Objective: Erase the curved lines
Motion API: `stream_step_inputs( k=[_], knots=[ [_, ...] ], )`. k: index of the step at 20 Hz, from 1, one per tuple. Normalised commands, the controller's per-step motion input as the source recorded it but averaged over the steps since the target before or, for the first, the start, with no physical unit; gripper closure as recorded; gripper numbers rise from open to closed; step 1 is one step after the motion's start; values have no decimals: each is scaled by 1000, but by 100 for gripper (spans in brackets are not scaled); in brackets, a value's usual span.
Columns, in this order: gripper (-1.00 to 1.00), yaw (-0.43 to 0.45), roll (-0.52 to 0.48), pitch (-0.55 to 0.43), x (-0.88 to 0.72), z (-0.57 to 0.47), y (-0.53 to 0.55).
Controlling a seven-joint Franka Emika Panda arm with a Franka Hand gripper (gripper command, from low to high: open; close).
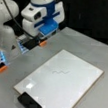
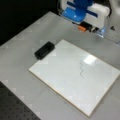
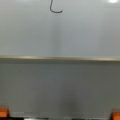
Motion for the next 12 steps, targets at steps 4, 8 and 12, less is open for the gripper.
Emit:
stream_step_inputs(
  k=[4, 8, 12],
  knots=[
    [-100, 48, 126, 55, 196, 9, -179],
    [-100, 91, 117, 53, 265, 30, -335],
    [-100, 161, 53, 75, 256, 73, -435]
  ],
)
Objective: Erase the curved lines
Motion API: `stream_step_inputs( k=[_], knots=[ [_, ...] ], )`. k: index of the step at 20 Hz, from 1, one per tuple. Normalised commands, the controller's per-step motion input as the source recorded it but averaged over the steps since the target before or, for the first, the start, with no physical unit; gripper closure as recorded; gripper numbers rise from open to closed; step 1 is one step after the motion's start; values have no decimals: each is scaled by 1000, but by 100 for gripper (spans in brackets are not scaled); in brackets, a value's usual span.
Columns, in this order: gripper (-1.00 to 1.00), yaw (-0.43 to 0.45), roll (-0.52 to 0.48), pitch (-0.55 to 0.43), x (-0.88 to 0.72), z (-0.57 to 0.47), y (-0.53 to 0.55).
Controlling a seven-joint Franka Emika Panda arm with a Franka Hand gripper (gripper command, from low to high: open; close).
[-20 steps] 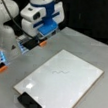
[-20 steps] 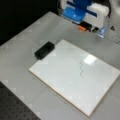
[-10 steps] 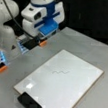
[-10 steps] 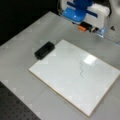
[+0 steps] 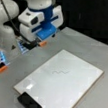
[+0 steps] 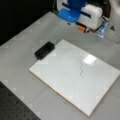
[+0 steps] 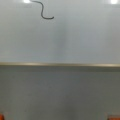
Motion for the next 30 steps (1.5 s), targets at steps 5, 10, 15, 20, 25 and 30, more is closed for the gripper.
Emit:
stream_step_inputs(
  k=[5, 10, 15, 20, 25, 30],
  knots=[
    [-100, 177, -22, 108, 249, 75, -427],
    [-100, 155, -128, 152, 258, 55, -417],
    [-100, 183, -146, 148, 236, 69, -297],
    [-100, 220, -133, 140, 202, 78, -265],
    [-100, 231, -76, 131, 228, -3, -511],
    [-100, 215, -14, 119, 247, -28, -585]
  ],
)
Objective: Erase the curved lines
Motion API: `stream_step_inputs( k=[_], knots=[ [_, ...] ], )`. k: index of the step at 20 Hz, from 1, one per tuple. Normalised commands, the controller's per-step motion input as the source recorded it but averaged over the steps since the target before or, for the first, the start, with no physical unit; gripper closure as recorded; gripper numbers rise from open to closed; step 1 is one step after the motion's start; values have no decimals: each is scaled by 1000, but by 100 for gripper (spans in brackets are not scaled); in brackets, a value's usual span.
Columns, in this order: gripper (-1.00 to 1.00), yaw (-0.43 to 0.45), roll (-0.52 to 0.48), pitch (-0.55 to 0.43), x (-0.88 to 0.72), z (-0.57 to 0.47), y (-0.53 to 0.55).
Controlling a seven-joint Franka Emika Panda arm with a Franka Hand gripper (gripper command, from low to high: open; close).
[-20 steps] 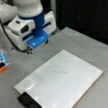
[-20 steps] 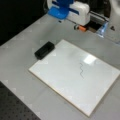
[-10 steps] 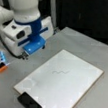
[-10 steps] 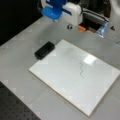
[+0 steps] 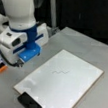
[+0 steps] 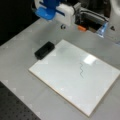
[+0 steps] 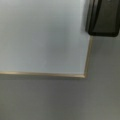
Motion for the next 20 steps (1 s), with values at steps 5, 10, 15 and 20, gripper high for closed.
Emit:
stream_step_inputs(
  k=[5, 10, 15, 20],
  knots=[
    [-100, 203, 4, 122, 267, -9, -525],
    [-100, 141, 5, 117, 229, -1, -395],
    [-100, 140, 51, 106, 191, 21, -236],
    [-100, 93, 115, 82, 194, -43, -178]
  ],
)
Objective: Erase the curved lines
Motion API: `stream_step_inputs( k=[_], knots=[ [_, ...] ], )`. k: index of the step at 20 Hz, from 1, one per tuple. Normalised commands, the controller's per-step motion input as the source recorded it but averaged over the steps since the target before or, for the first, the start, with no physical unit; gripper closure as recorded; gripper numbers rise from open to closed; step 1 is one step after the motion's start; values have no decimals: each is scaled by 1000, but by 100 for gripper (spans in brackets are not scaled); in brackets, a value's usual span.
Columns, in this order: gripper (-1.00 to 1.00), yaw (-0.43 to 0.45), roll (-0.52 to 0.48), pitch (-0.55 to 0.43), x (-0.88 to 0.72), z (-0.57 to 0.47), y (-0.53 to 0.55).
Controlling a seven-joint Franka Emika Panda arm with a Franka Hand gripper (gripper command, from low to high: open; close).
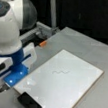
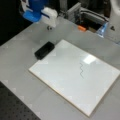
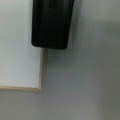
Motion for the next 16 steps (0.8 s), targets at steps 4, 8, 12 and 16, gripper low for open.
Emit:
stream_step_inputs(
  k=[4, 8, 12, 16],
  knots=[
    [-100, 82, 175, 67, 234, -76, -167],
    [-100, 75, 215, 75, 260, -49, -162],
    [-100, 35, 237, 82, 292, -1, -145],
    [-100, 19, 228, 44, 342, -24, -135]
  ],
)
